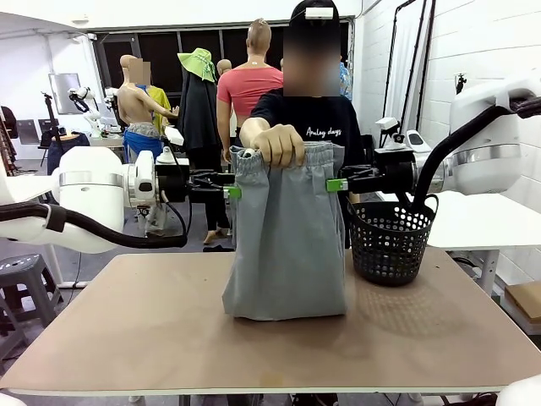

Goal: Fold the training pants.
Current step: Release the ends of the Training pants and then grab the overlapped ends.

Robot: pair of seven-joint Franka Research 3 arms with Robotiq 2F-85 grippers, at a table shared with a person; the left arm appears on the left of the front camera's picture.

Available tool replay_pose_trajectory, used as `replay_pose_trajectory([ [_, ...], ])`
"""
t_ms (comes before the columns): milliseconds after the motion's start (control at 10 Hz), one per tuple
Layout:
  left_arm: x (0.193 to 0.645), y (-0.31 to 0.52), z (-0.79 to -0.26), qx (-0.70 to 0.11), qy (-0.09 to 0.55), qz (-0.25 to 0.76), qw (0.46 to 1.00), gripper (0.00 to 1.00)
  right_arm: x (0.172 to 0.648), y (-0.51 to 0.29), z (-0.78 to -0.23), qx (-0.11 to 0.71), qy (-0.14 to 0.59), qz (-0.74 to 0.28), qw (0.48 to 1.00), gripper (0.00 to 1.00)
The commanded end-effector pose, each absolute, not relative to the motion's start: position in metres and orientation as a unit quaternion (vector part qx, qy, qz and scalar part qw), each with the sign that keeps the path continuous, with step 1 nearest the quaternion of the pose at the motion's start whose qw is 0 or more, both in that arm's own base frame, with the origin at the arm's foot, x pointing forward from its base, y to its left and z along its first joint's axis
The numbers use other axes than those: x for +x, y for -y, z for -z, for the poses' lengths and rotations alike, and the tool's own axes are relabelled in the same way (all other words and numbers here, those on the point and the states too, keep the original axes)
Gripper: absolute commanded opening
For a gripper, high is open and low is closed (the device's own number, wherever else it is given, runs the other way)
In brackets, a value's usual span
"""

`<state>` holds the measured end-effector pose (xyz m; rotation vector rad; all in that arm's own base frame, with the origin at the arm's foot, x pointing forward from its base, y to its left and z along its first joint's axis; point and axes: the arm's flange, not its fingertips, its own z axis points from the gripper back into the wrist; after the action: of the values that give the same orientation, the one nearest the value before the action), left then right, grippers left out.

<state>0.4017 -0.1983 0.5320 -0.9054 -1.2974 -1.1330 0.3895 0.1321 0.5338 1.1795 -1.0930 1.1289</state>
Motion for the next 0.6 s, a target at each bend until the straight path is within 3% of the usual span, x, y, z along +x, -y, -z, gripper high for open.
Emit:
replay_pose_trajectory([
  [0,0.4072,0.2044,-0.5336,-0.400,0.543,0.499,0.545,1.00,0.3863,-0.1277,-0.5321,0.516,0.440,-0.479,0.558,1.00],
  [500,0.4030,0.2052,-0.5378,-0.430,0.515,0.542,0.506,1.00,0.3847,-0.1352,-0.5280,0.522,0.415,-0.500,0.553,1.00],
])
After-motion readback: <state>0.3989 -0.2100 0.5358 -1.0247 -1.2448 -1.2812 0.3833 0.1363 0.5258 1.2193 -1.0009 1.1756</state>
